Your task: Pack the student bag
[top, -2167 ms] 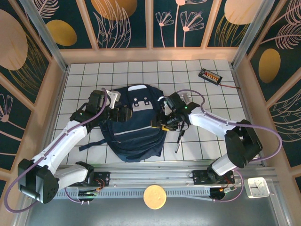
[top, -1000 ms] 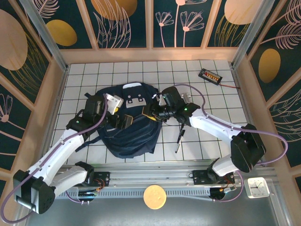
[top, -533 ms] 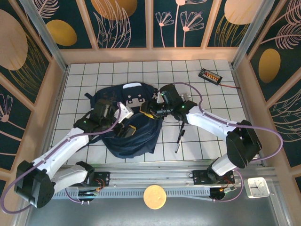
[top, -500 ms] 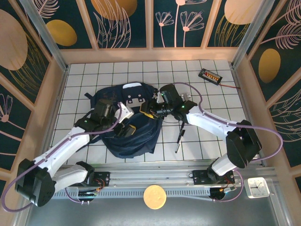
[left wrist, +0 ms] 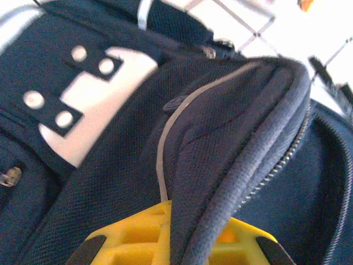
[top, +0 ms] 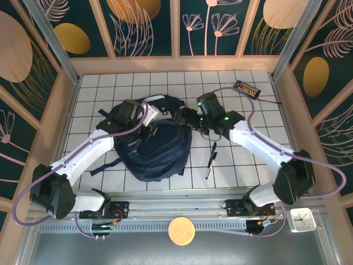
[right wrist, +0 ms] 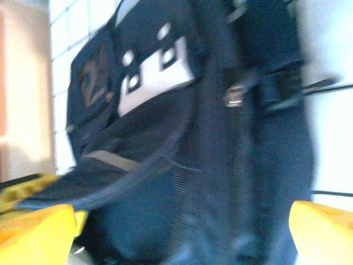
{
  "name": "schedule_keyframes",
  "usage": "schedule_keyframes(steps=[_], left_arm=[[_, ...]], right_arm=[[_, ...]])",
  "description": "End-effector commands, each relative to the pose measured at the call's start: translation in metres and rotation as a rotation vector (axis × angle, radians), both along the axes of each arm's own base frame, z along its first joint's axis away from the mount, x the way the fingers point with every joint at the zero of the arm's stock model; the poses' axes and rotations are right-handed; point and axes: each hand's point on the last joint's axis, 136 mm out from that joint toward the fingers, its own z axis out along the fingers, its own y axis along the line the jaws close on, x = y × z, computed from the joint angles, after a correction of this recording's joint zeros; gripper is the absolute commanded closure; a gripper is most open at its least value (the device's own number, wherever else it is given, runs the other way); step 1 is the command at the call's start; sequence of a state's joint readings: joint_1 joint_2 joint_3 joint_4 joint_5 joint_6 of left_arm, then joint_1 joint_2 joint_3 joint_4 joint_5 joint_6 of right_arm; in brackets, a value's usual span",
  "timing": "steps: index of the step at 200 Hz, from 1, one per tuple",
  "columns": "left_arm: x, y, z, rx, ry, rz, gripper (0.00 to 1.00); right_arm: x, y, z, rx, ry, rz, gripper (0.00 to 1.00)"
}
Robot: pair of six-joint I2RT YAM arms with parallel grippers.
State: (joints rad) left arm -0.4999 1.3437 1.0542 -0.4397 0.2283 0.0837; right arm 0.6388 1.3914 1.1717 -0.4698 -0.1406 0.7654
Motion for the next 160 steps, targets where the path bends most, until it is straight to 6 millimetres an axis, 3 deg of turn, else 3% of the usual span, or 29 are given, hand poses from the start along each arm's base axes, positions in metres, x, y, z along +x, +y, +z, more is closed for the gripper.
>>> schedule_keyframes(steps=[1,15,36,76,127,160], left_arm=[[0.035,-0.018,0.061,-0.162,-0.062,0.106,1.00],[0.048,-0.027,0.054,-0.169,-0.017,0.121,1.00],[0.062,-0.033,0.038,-0.156,0.035,0.148,1.00],[0.066,-0.032,0.033,-0.146,0.021,0.162,1.00],[0.050,-0.022,0.018,-0.121,0.041,0.160,1.00],[0.043,-0.017,0.015,-0.127,0.031,0.166,1.00]], right_arm=[[-0.006,-0.085,-0.018,-0.222,0.049,-0.143,0.01],[-0.016,-0.104,-0.037,-0.195,0.123,-0.124,0.01],[-0.045,-0.131,-0.073,-0.284,0.261,-0.161,0.13],[-0.091,-0.135,-0.122,-0.319,0.421,-0.145,0.35],[-0.097,-0.132,-0.154,-0.373,0.475,-0.115,0.59],[-0.100,-0.128,-0.171,-0.376,0.508,-0.099,0.64]])
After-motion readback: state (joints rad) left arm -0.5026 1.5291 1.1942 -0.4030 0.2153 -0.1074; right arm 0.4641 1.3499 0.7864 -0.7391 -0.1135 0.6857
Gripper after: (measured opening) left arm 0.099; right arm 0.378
